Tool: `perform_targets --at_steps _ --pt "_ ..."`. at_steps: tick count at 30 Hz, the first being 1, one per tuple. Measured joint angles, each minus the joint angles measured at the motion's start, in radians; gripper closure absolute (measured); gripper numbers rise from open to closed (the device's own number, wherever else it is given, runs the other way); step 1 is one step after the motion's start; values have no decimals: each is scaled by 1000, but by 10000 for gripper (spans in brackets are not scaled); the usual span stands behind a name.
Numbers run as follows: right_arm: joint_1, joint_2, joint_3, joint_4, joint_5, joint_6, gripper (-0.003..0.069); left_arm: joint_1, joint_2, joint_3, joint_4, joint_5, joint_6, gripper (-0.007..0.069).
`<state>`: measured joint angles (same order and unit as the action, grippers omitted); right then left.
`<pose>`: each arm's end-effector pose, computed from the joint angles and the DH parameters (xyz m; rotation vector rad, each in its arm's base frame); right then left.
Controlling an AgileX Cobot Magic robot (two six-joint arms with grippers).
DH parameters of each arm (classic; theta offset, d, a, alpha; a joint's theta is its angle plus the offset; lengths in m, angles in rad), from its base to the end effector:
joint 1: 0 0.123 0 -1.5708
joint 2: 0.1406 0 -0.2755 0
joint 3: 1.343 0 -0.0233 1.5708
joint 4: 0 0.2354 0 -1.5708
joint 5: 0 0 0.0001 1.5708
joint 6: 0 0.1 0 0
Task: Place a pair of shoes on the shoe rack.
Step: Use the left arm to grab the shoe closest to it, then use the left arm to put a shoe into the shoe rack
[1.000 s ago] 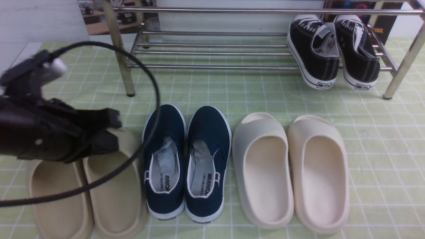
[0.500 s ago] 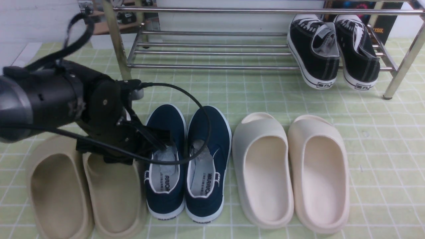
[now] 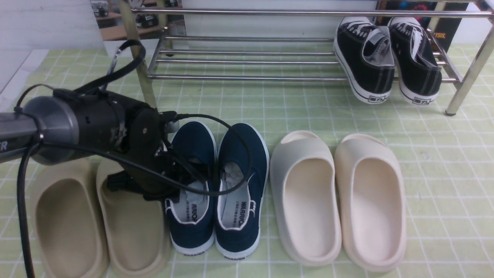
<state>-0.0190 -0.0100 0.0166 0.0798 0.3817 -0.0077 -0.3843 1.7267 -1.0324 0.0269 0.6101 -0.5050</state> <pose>0.0551 0.0019 0.1714 0.0594 1.8702 0.0605 0.2988 -0.1192 0.1775 -0.1423 2.8043 -0.1913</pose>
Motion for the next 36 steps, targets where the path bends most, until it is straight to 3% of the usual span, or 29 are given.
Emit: perform_targets --at_steps 5,13,24,32,36 --pt "0 0 0 0 0 0 419 0 -34 -96 0 112 0 620" --pt "0 0 0 0 1 0 419 19 20 -480 4 249 69 620" --pt "0 0 0 0 1 0 419 101 584 -1300 -82 534 125 620" --pt "0 0 0 0 1 0 419 101 697 -1521 -50 463 102 616" --pt "0 0 0 0 1 0 419 103 714 -1525 1 379 87 520"
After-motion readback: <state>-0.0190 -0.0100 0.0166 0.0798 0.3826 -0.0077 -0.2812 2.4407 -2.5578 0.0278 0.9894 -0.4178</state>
